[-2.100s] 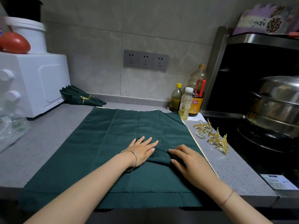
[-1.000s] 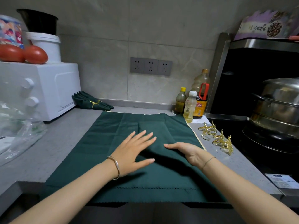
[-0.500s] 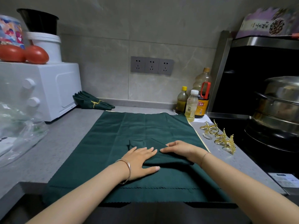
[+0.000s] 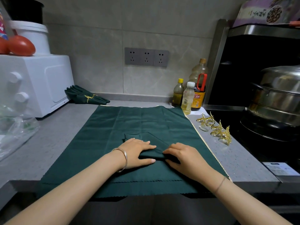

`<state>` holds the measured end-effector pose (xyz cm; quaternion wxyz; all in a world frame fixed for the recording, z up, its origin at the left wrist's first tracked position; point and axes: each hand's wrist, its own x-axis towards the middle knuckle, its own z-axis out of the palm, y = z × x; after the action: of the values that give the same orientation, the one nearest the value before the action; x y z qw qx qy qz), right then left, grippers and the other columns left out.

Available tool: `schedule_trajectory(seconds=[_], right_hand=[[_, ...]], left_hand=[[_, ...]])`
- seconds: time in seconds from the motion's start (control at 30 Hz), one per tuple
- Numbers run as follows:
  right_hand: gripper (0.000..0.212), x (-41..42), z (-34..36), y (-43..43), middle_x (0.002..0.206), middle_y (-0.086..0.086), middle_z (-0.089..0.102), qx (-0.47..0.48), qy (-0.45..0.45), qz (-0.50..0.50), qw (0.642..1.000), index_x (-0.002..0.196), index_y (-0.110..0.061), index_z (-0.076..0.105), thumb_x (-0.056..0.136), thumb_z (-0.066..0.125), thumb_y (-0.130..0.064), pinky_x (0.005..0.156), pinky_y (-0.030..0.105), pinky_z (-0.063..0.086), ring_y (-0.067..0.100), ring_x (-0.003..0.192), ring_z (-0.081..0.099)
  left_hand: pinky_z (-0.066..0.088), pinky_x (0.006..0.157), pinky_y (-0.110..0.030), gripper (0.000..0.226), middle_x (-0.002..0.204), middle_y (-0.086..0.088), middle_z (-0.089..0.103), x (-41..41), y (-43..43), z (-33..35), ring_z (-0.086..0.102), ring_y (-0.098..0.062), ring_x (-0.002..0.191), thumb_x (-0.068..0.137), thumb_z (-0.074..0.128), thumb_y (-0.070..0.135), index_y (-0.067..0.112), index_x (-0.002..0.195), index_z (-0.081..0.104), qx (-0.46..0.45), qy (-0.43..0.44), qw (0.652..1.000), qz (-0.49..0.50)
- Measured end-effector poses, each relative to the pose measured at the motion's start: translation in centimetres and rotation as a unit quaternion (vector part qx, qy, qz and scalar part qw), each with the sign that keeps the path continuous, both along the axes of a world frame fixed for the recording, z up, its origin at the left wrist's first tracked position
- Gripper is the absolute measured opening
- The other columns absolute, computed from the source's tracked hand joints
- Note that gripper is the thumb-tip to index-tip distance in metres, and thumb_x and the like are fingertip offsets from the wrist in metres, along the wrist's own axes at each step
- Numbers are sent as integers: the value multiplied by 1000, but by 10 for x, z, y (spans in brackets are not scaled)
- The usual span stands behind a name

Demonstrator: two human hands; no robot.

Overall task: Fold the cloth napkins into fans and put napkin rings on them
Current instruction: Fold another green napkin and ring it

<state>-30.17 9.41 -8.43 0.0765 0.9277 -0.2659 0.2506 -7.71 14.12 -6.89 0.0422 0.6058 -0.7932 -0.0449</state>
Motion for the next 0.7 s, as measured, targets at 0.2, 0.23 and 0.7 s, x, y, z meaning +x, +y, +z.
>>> schedule_trajectory(seconds=[0.2, 0.23, 0.7], right_hand=[[15, 3, 2, -6, 90, -11, 70, 76, -55, -47, 994, 97, -23, 71, 82, 66, -26, 66, 25, 46, 13, 84, 64], [15, 3, 2, -8, 92, -12, 71, 106, -73, -59, 990, 97, -24, 72, 83, 68, -27, 69, 25, 46, 10, 84, 63], [9, 8, 5, -33, 71, -10, 58, 400, -222, -93, 884, 79, -24, 68, 78, 77, -23, 55, 14, 40, 5, 57, 49]], left_hand=[[31, 110, -21, 38, 133, 20, 54, 25, -8, 2, 48, 0, 125, 79, 72, 46, 40, 116, 64, -25, 149, 989, 1], [35, 107, -20, 35, 125, 19, 60, 28, -10, 2, 53, 2, 119, 75, 76, 44, 37, 108, 69, -30, 190, 981, 18], [28, 56, -28, 62, 56, 5, 31, 28, -87, 6, 27, -9, 54, 72, 70, 60, 7, 55, 41, -117, 318, 935, 99]])
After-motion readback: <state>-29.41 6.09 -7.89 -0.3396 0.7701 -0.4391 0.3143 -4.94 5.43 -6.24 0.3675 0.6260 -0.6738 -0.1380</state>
